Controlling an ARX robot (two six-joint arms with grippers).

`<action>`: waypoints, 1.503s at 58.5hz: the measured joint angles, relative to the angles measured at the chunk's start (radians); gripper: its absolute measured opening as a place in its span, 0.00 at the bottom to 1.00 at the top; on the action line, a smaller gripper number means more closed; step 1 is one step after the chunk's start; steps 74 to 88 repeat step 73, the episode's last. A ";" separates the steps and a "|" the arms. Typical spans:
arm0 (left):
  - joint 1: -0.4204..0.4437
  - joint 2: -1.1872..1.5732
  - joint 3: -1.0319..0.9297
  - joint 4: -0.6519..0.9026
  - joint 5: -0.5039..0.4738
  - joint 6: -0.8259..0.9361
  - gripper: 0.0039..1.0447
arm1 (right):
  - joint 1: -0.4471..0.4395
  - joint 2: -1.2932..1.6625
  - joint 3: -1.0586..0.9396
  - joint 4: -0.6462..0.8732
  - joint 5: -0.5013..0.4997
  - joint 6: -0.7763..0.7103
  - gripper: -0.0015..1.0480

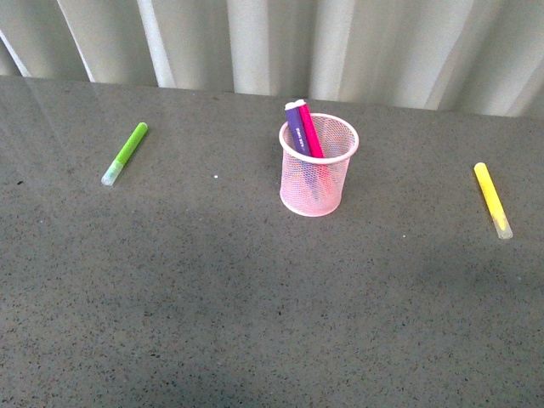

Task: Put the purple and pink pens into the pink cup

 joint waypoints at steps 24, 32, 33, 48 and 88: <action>0.000 0.000 0.000 0.000 0.000 0.000 0.94 | 0.000 0.000 0.000 0.000 0.000 0.000 0.60; 0.000 0.000 0.000 0.000 0.000 0.000 0.94 | 0.000 0.000 0.000 0.000 0.000 0.000 0.82; 0.000 0.000 0.000 0.000 0.000 0.000 0.94 | 0.000 0.000 0.000 0.000 0.000 0.000 0.85; 0.000 0.000 0.000 0.000 0.000 0.000 0.94 | 0.000 0.000 0.000 0.000 0.000 0.001 0.93; 0.000 0.000 0.000 0.000 0.000 0.000 0.94 | 0.000 0.000 0.000 0.000 0.000 0.000 0.93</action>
